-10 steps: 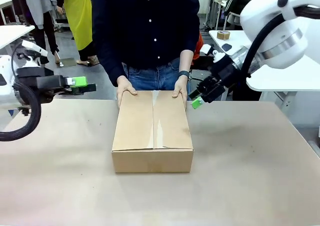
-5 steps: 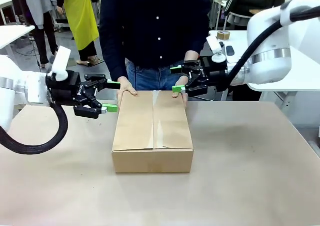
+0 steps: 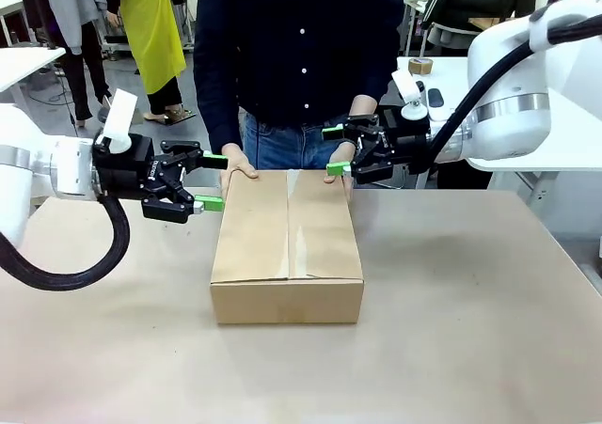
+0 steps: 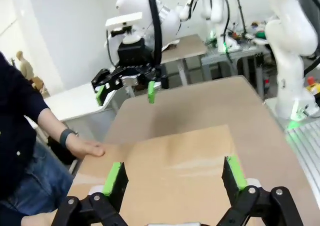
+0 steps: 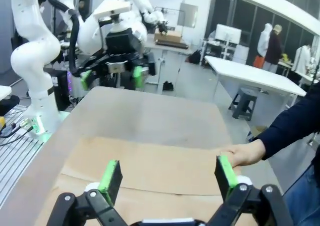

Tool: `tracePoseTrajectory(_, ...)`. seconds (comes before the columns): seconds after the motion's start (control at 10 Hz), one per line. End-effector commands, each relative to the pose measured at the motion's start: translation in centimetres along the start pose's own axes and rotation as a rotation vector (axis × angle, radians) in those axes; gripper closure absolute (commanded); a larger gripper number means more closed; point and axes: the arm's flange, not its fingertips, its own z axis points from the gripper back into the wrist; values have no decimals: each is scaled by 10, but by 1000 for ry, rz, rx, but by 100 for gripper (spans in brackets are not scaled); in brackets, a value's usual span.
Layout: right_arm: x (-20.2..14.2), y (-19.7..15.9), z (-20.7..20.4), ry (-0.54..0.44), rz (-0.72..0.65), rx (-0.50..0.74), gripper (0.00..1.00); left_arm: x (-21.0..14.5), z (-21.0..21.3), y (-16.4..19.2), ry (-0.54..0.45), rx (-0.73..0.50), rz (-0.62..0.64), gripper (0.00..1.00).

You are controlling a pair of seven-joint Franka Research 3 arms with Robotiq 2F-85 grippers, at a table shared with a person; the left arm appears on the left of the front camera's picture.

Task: Pack the gift set into the box.
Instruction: Press and hold the closed box until the human finishes sealing it.

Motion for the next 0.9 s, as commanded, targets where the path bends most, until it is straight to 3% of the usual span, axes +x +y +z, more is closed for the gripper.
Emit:
tracePoseTrajectory(0.0, -27, -7, -17, 16, -64, 90, 0, -19, -27, 16, 105, 34, -37, 0)
tracePoseTrajectory(0.3, -69, -8, -31, 95, -135, 19, 0, -43, -69, 54, 184, 27, -43, 0)
tracePoseTrajectory(0.8, -106, -19, -39, 124, -215, -21, 0, -82, -81, 68, 227, -99, 28, 0)
